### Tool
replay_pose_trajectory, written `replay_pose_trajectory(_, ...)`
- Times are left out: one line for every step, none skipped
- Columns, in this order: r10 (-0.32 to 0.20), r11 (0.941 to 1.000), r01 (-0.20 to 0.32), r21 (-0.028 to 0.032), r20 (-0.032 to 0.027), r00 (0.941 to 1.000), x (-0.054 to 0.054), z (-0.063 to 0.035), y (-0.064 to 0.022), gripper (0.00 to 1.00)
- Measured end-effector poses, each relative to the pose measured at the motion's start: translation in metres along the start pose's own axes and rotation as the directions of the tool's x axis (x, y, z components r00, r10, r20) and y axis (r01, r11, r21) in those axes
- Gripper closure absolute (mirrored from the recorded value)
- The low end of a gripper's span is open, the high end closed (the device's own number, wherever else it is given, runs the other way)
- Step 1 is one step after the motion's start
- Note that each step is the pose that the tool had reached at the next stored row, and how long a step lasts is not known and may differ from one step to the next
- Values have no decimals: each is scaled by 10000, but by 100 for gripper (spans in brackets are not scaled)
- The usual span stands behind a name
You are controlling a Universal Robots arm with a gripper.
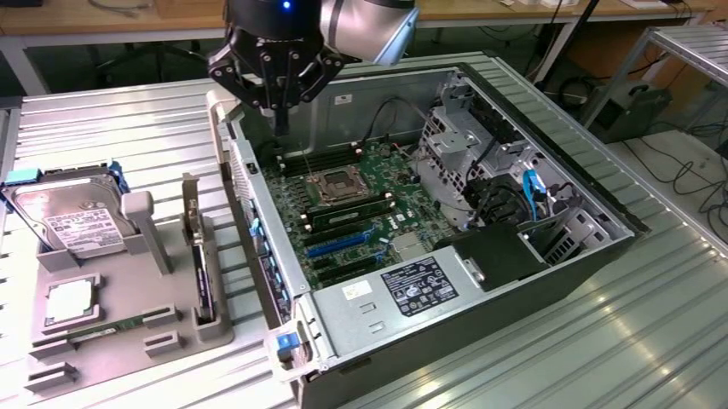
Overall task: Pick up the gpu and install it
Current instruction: 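Reach for the gpu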
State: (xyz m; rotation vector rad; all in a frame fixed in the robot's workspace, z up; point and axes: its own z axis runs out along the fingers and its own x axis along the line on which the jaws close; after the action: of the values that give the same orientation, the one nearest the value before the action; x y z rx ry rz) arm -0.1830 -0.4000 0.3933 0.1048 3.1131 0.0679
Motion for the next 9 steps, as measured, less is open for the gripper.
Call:
replay_pose_trajectory(0,10000,0,0,0,10000,5,0,0,89)
replay_pose_trajectory(0,10000,0,0,0,10000,11,0,-1,89)
replay_pose_trajectory(0,10000,0,0,0,10000,15,0,-1,89)
replay_pose_trajectory(0,10000,0,0,0,10000,19,-1,-1,89)
replay_pose_trajectory(0,10000,0,0,0,10000,27,-1,-2,89)
replay_pose_trajectory(-1,10000,1,0,0,10000,35,-1,-2,89)
replay_pose_trajectory(0,10000,0,0,0,10000,39,-1,-3,89)
replay_pose_trajectory(0,10000,0,-1,0,10000,43,-1,-3,89)
replay_pose_trajectory(0,10000,0,0,0,10000,47,-1,-3,89)
